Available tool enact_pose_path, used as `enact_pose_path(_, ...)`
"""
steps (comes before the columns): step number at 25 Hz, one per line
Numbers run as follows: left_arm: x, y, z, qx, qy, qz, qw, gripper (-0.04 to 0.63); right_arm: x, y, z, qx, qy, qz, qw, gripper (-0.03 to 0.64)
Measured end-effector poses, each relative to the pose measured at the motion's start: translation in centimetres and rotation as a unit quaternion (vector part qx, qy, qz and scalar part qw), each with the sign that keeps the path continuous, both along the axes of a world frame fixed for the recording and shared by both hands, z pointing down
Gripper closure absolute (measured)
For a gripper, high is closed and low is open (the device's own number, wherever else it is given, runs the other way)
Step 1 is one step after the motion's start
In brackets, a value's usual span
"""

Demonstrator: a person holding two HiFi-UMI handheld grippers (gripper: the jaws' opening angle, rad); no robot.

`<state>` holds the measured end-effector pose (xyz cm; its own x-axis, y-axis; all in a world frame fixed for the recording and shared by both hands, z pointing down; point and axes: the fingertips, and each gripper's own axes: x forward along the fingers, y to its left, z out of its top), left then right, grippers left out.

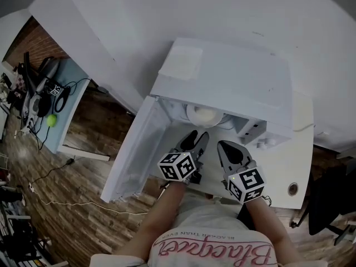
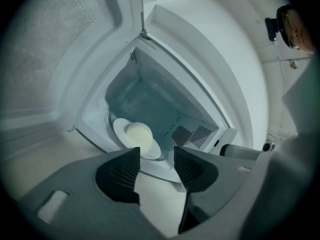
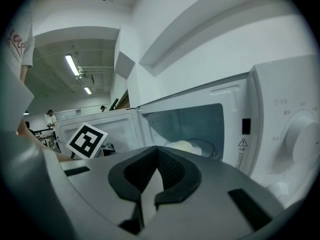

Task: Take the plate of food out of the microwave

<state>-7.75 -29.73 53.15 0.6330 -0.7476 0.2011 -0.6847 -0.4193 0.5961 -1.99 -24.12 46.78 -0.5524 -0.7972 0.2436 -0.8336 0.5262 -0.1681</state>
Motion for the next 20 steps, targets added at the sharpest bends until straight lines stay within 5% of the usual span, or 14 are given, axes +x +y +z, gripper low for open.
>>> enact_pose_path(8, -0.3, -1.8, 2.4, -0.067, 0.071, -0.009, 0.9951, 0.391, -0.3, -0.9, 0.7, -0.011, 0.009, 0.01, 1.0, 0.606)
enact_pose_path(16, -0.6, -3.9, 3.2, -0.118, 0.189, -0.033, 0.9743, 0.402, 0.3, -1.8, 1.4, -0.026, 0.012, 0.031, 0.999, 0.606)
enact_pose_path(20, -0.7, -4.7, 3.5, -0.129, 0.215, -0.041, 0.9672, 0.424, 0.4, -2.2, 1.8, -0.031, 0.014, 0.034, 0.999, 0.606)
